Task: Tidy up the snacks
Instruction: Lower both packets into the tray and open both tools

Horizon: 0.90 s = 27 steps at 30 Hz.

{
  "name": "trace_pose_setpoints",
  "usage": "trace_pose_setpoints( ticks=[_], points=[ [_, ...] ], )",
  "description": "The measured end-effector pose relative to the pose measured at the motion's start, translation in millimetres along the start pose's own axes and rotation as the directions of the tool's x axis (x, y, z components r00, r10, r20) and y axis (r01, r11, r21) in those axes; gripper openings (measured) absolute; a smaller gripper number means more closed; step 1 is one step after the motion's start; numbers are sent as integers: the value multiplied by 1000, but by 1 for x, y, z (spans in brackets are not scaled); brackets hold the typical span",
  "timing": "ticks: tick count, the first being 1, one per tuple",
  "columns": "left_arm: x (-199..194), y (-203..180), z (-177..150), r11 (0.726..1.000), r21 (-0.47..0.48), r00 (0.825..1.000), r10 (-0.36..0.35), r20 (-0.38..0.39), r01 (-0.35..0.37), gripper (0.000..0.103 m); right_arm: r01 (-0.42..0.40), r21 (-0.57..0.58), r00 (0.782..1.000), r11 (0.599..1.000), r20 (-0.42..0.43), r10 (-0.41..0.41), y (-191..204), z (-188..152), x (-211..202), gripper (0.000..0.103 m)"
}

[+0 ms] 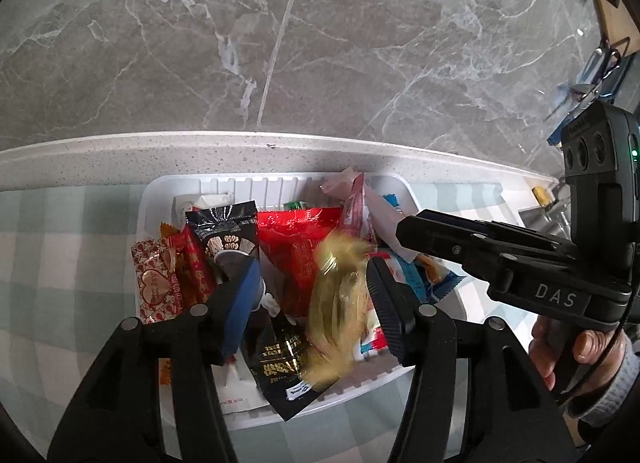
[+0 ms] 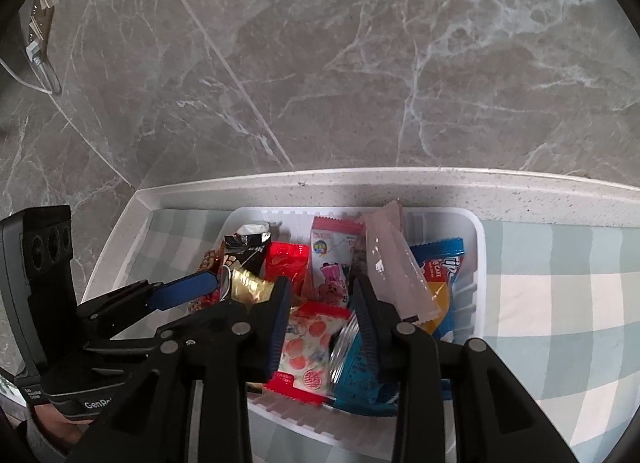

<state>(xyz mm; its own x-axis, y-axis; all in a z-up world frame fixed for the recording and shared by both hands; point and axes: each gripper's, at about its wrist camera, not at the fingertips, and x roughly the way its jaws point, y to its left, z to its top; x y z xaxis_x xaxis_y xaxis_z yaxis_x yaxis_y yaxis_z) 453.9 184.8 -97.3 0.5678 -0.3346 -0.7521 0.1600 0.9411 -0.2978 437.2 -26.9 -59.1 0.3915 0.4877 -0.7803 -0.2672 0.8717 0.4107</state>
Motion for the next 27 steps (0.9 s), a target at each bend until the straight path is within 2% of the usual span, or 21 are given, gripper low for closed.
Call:
trace_pose_setpoints(
  ticks=[8,15,18,21,24,27],
  points=[
    [-12,-9,-1,999,34,999,25,27,-26,56,4,-15,999,1000,37,-3,8,-6,-21,37],
    [-29,-11,-10,999,36,998,33,47,-35,57,21,-55,999,998,36,-19,16,-27,-39,43],
    [-39,-14,-15,998,47,998,40,57,-42,67,28,-64,999,998,35,-25,18,-39,-46,43],
    [-47,-17,-20,998,52,997,38,63,-42,69,27,-63,999,998,31,-25,19,-52,-53,43],
    [-58,-22,-26,997,59,997,40,70,-44,85,36,-66,999,997,29,-34,21,-64,-60,44],
    [-66,-27,-32,997,59,996,38,77,-42,88,46,-63,999,997,33,-44,22,-75,-69,44]
  ],
)
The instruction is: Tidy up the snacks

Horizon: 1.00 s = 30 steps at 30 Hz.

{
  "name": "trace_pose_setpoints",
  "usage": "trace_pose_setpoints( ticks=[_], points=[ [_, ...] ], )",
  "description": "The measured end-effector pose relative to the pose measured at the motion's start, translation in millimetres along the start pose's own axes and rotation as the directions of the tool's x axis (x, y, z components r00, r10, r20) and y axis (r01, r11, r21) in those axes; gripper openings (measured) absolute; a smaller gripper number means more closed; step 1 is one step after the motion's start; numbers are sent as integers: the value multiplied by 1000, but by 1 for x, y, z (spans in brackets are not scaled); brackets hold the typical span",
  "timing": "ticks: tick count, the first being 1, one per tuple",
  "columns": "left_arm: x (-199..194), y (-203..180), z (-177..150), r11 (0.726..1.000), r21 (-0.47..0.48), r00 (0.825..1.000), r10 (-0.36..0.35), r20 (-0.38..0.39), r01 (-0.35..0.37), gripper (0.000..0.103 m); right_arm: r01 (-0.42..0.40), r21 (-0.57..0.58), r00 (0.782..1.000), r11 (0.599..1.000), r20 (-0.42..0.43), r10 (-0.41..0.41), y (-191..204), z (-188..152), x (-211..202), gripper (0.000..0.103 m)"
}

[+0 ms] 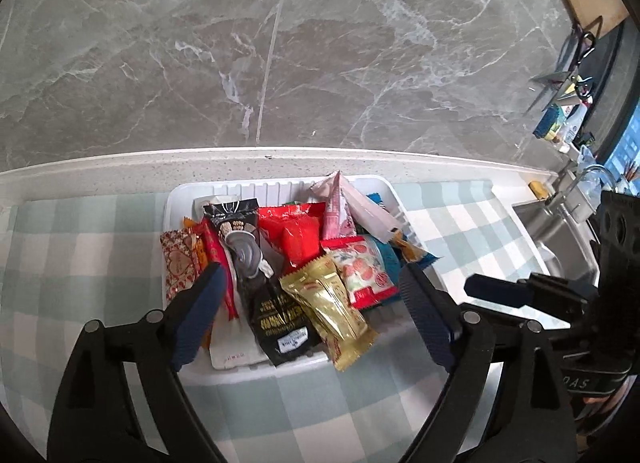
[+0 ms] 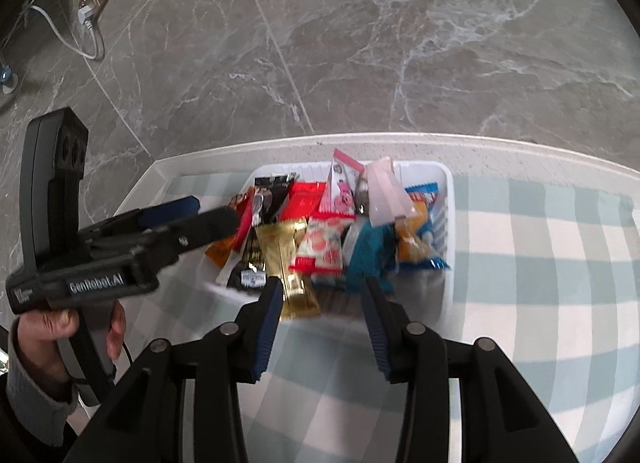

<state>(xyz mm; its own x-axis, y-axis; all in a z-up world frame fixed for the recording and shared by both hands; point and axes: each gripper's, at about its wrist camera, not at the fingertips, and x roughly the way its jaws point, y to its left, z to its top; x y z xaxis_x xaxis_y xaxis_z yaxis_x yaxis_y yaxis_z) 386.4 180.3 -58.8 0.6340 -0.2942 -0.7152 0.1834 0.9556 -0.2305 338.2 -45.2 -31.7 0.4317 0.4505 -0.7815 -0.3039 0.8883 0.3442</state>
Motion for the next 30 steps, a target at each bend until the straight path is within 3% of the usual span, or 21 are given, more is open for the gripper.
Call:
trace_pose_setpoints(
  ticks=[3,16,30],
  points=[
    [-11,-9,-8,1000,16,1000,12,4,-12,96,9,7,1000,1000,5,-9,0,-13,-13,45],
    [-81,-73,-31,983,161,993,75,95,-90,97,100,-17,991,995,89,-98,15,-62,-86,53],
    [-132,-113,-61,961,259,988,67,140,-102,97,167,4,972,986,168,-165,27,-101,-138,58]
  ],
)
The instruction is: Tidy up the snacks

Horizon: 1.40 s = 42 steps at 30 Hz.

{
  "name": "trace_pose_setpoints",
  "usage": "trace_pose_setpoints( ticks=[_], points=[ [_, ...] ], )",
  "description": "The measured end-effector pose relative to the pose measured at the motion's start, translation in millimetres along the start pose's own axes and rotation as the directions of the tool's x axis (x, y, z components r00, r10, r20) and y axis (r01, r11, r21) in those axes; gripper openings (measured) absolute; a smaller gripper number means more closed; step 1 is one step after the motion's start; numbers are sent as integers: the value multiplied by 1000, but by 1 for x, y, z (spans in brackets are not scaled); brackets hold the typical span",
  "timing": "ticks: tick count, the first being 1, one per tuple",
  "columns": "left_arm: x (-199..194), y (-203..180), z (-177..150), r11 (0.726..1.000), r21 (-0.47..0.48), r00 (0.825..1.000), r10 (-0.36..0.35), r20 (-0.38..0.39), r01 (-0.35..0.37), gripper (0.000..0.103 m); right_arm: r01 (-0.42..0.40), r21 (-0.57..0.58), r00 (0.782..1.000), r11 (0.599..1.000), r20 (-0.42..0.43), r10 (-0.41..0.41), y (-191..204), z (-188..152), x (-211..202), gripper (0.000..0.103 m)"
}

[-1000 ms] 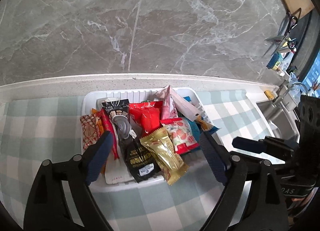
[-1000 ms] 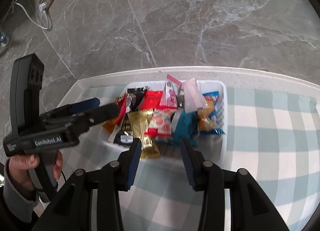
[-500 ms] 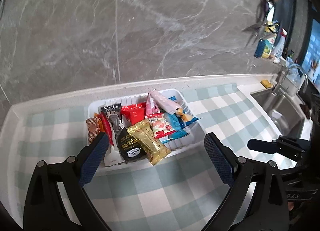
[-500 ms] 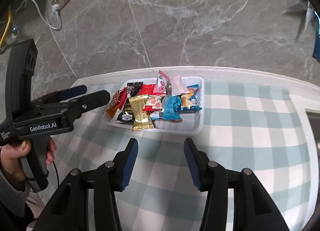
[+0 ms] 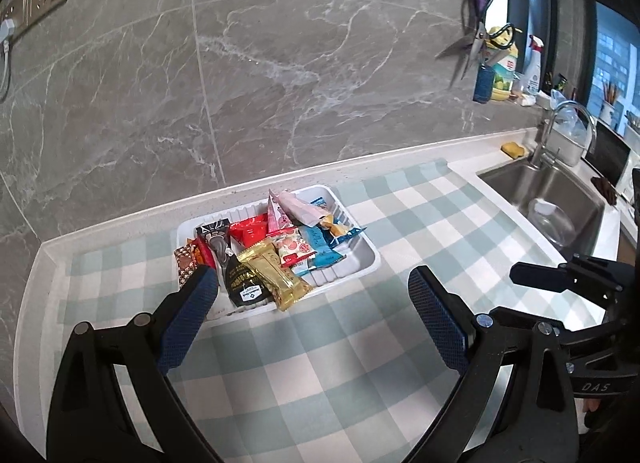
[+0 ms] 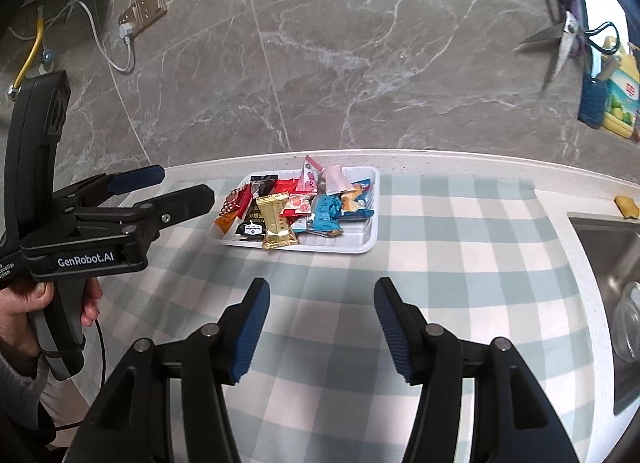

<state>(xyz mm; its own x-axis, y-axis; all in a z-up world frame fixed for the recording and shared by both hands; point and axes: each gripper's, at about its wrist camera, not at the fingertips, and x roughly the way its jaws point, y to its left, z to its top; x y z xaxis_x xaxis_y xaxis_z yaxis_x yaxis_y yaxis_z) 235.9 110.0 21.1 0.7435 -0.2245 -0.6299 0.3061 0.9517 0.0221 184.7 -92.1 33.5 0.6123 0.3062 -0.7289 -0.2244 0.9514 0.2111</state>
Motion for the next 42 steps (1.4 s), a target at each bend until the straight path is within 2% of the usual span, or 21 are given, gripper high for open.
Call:
trace_pose_setpoints(
  ticks=[17,42],
  points=[
    [-22,-6,-5,999,34,999,-5,32,3,97,23,28,999,999,30,-24,3,-14,-23,58],
    [-23,-6,-2,999,43,999,-10,35,8,97,25,34,999,999,33,-26,4,-15,-26,58]
  ],
)
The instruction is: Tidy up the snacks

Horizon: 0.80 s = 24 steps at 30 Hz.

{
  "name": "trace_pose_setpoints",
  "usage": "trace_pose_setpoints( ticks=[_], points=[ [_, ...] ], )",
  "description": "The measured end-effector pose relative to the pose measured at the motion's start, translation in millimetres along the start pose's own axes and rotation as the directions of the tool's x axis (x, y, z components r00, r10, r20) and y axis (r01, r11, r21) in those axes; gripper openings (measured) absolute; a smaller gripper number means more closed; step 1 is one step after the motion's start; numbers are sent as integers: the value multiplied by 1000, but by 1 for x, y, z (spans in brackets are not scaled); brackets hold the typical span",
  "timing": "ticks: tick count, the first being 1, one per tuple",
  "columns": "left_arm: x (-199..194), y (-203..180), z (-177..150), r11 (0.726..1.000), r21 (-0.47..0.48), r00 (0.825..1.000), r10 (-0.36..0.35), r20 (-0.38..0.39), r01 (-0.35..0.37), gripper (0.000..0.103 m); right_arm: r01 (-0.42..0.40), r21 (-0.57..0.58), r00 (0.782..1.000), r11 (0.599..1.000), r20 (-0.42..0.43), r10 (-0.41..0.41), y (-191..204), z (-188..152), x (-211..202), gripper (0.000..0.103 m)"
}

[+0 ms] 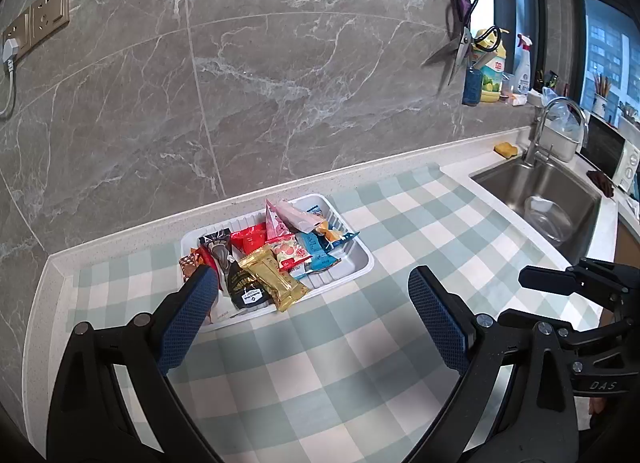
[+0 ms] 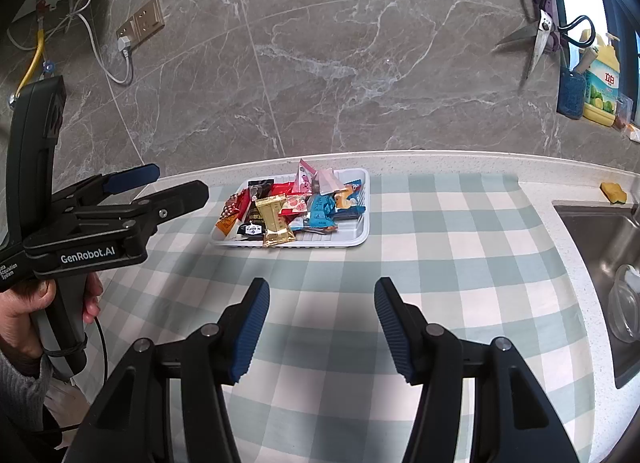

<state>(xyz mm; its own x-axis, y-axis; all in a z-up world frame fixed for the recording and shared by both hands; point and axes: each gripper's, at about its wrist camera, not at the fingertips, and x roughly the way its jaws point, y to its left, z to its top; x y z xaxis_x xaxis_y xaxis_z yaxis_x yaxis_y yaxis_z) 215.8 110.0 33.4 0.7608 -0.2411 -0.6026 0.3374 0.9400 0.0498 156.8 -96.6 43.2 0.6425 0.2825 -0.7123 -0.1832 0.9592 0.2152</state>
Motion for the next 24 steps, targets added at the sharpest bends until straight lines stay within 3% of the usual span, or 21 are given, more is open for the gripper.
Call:
trace_pose_setpoints(
  ticks=[14,19,24],
  points=[
    [1,1,-1,1000,1,1000,4,-2,-4,97,-3,1,1000,1000,-1,3,0,0,1,58],
    [-3,2,-1,1000,2,999,-5,34,5,97,-6,2,1000,1000,-1,6,2,-1,0,58],
    [-17,-7,-1,991,80,987,95,128,-105,97,-12,11,1000,1000,-4,12,4,-1,1,58]
  ],
)
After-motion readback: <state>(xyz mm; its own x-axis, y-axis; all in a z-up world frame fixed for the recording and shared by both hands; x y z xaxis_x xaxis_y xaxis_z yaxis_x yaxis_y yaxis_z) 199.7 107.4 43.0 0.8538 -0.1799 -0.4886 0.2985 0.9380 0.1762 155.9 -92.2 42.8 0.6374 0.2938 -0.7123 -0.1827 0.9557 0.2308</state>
